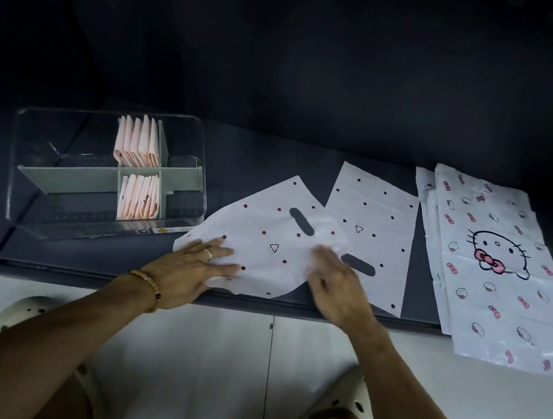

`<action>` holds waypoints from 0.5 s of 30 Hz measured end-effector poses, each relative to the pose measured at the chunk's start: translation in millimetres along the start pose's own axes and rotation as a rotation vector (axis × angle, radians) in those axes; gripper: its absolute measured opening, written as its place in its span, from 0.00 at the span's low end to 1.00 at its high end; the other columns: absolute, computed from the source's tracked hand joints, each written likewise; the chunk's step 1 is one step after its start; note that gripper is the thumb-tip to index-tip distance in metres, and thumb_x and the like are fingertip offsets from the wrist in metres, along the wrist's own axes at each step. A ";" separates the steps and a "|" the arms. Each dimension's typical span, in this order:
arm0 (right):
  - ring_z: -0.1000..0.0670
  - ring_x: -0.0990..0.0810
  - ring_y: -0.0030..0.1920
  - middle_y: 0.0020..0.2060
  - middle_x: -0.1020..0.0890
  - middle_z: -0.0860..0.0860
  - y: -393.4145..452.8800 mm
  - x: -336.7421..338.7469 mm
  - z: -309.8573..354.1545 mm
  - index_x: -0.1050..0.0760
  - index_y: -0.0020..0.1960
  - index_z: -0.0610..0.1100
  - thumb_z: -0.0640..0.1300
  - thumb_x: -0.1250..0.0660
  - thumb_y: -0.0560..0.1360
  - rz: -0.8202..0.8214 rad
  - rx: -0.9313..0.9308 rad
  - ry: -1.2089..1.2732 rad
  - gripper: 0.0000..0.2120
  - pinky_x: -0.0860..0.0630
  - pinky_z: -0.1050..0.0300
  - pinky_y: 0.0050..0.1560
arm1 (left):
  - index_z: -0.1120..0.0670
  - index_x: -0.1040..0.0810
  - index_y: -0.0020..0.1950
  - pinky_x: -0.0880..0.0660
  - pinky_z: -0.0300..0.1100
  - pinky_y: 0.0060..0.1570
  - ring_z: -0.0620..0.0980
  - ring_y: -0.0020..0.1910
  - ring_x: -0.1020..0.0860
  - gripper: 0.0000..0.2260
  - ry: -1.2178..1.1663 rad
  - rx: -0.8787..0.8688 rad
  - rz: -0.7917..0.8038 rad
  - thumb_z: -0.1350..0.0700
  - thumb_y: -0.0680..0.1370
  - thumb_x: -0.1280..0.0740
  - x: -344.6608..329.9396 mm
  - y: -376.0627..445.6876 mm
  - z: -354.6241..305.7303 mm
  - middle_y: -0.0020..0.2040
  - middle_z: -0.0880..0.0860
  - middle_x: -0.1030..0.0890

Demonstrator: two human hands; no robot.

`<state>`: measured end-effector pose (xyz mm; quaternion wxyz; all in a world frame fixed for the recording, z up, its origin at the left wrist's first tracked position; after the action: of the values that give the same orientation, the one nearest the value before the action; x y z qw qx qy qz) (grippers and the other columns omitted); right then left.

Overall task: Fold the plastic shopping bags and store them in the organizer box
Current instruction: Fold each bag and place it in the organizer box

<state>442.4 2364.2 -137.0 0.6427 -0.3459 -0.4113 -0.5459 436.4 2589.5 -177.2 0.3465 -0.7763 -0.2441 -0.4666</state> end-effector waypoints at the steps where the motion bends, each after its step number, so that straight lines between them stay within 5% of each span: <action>1: 0.46 0.39 0.75 0.76 0.38 0.46 -6.3 -20.8 -1.6 0.37 0.74 0.40 0.48 0.42 0.81 0.137 0.020 -0.086 0.24 0.40 0.43 0.73 | 0.37 0.48 0.76 0.63 0.39 0.72 0.45 0.76 0.61 0.25 0.022 -0.004 0.021 0.52 0.82 0.43 -2.4 -2.9 4.6 0.78 0.44 0.53; 3: 0.51 0.51 0.78 0.78 0.51 0.52 -13.9 -33.9 -24.5 0.50 0.79 0.46 0.56 0.50 0.82 0.223 -0.039 -0.253 0.29 0.49 0.44 0.75 | 0.35 0.51 0.75 0.62 0.41 0.73 0.44 0.76 0.61 0.27 0.052 0.000 0.046 0.48 0.81 0.41 -5.6 -8.1 12.1 0.78 0.43 0.54; 6: 0.49 0.51 0.78 0.79 0.52 0.49 -17.5 -18.9 -50.3 0.53 0.79 0.45 0.56 0.52 0.82 0.222 -0.125 -0.444 0.30 0.49 0.42 0.74 | 0.36 0.50 0.75 0.62 0.42 0.72 0.45 0.77 0.60 0.27 0.063 0.014 0.050 0.42 0.79 0.41 -8.4 -11.8 11.4 0.78 0.43 0.53; 10: 0.49 0.53 0.78 0.79 0.51 0.48 -15.7 -11.0 -29.8 0.51 0.78 0.45 0.51 0.38 0.74 0.244 -0.111 -0.256 0.37 0.53 0.47 0.76 | 0.37 0.40 0.74 0.53 0.43 0.74 0.47 0.77 0.51 0.20 0.059 0.083 -0.060 0.46 0.82 0.45 7.3 -6.6 1.6 0.77 0.45 0.44; 13: 0.55 0.42 0.75 0.76 0.40 0.55 -12.6 -22.8 15.3 0.42 0.77 0.52 0.49 0.33 0.71 0.281 -0.058 0.056 0.37 0.45 0.54 0.75 | 0.40 0.30 0.68 0.39 0.48 0.70 0.50 0.69 0.35 0.17 0.007 0.122 -0.129 0.45 0.82 0.49 28.0 5.8 -14.2 0.70 0.46 0.29; 15: 0.58 0.24 0.56 0.57 0.21 0.58 -9.5 -22.9 34.3 0.24 0.62 0.53 0.48 0.33 0.75 0.201 -0.083 0.214 0.16 0.29 0.59 0.60 | 0.43 0.26 0.64 0.33 0.49 0.63 0.51 0.59 0.29 0.18 -0.045 0.146 -0.113 0.44 0.82 0.51 32.5 12.3 -22.7 0.62 0.48 0.23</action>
<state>426.3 2402.9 -143.3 0.7194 -0.3516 -0.2810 -0.5290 446.9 2566.1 -144.6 0.3700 -0.7442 -0.3285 -0.4487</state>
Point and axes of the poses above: each hand's wrist, its own y-axis towards the middle knuckle, its own x-axis out of the back of the hand, z = x × y, the point moved 10 cm from there along y, towards the middle knuckle
